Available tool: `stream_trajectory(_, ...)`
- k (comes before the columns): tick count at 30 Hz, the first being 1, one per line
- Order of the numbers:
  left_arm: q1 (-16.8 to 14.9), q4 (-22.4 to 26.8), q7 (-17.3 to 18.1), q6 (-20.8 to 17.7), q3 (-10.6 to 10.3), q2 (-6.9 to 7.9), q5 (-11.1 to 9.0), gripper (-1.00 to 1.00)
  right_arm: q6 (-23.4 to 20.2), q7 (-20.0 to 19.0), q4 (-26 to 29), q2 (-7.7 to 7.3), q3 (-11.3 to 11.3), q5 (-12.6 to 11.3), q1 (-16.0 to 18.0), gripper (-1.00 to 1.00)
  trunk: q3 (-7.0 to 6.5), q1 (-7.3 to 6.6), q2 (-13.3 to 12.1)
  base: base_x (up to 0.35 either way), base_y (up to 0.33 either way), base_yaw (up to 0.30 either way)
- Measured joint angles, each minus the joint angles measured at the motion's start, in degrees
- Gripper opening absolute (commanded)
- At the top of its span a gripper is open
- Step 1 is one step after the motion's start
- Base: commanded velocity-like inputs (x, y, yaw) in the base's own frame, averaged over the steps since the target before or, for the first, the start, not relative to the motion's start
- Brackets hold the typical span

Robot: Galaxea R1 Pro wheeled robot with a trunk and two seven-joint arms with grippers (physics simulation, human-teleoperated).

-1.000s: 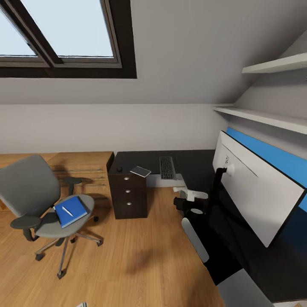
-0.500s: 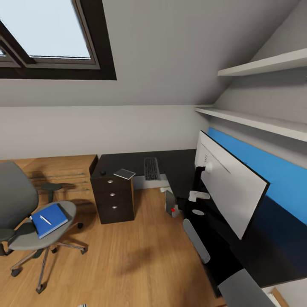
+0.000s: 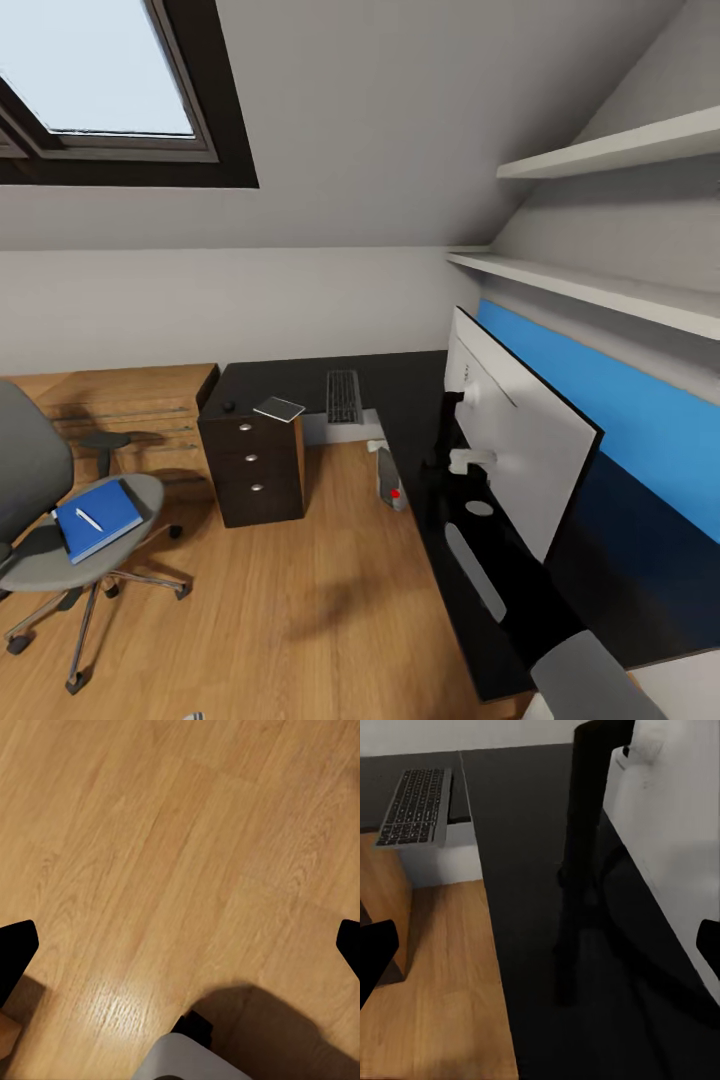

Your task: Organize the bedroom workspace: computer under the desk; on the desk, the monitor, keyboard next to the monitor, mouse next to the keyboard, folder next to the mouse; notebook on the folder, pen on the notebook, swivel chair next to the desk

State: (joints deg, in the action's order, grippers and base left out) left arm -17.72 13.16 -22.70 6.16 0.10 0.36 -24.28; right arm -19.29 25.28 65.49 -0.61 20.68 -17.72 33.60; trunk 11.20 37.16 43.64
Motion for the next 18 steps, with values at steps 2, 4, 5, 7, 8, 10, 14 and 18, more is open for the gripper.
stream_trajectory(2, 0.0, -0.03, 0.0, 0.01, -0.04, 0.0, 0.01, 1.0, 1.38, -2.3, -1.31, -0.05, -0.12, 1.83, 0.01, 1.0, 0.0, 0.0, 0.0, 0.0, -0.002, 0.0)
stream_trajectory(4, 0.0, -0.04, 0.0, 0.01, -0.13, 0.0, 0.0, 1.0, 4.04, -4.11, -3.51, -0.09, -0.3, 3.32, 0.06, 1.0, 0.0, 0.0, 0.0, 0.0, 0.0, 0.0)
stream_trajectory(5, 0.0, -0.05, 0.0, 0.01, -0.14, 0.0, 0.01, 1.0, 4.51, -4.4, -4.14, -0.1, -0.32, 3.55, 0.1, 1.0, 0.0, 0.0, 0.0, 0.008, -0.008, 0.0)
stream_trajectory(7, 0.0, -0.03, 0.01, 0.01, -0.15, 0.0, 0.0, 1.0, 4.99, -4.68, -5.3, -0.13, -0.39, 3.76, 0.15, 1.0, 0.0, 0.0, 0.01, 0.045, -0.046, 0.0)
stream_trajectory(8, 0.0, -0.04, 0.01, 0.01, -0.15, 0.0, -0.01, 1.0, 5.25, -4.76, -6.23, -0.28, -0.47, 3.8, 0.2, 1.0, 0.0, -0.01, 0.0, 0.082, -0.084, 0.0)
stream_trajectory(10, 0.0, -0.05, 0.01, 0.0, -0.15, 0.02, -0.04, 1.0, 5.68, -4.84, -7.52, -0.57, -0.64, 3.8, 0.29, 1.0, 0.0, -0.01, 0.0, 0.052, -0.053, 0.0)
stream_trajectory(14, 0.0, -0.07, 0.01, 0.0, -0.16, 0.08, -0.13, 1.0, 6.1, -4.96, -9.1, -0.84, -0.88, 3.72, 0.43, 1.0, 0.0, 0.0, 0.0, 0.014, -0.015, 0.0)
stream_trajectory(18, 0.0, -0.07, 0.01, 0.01, -0.15, 0.51, -0.14, 1.0, 6.25, -5.85, -11.95, -0.88, -1.43, 3.61, 0.97, 1.0, 0.0, 0.0, 0.0, 0.003, -0.003, 0.0)
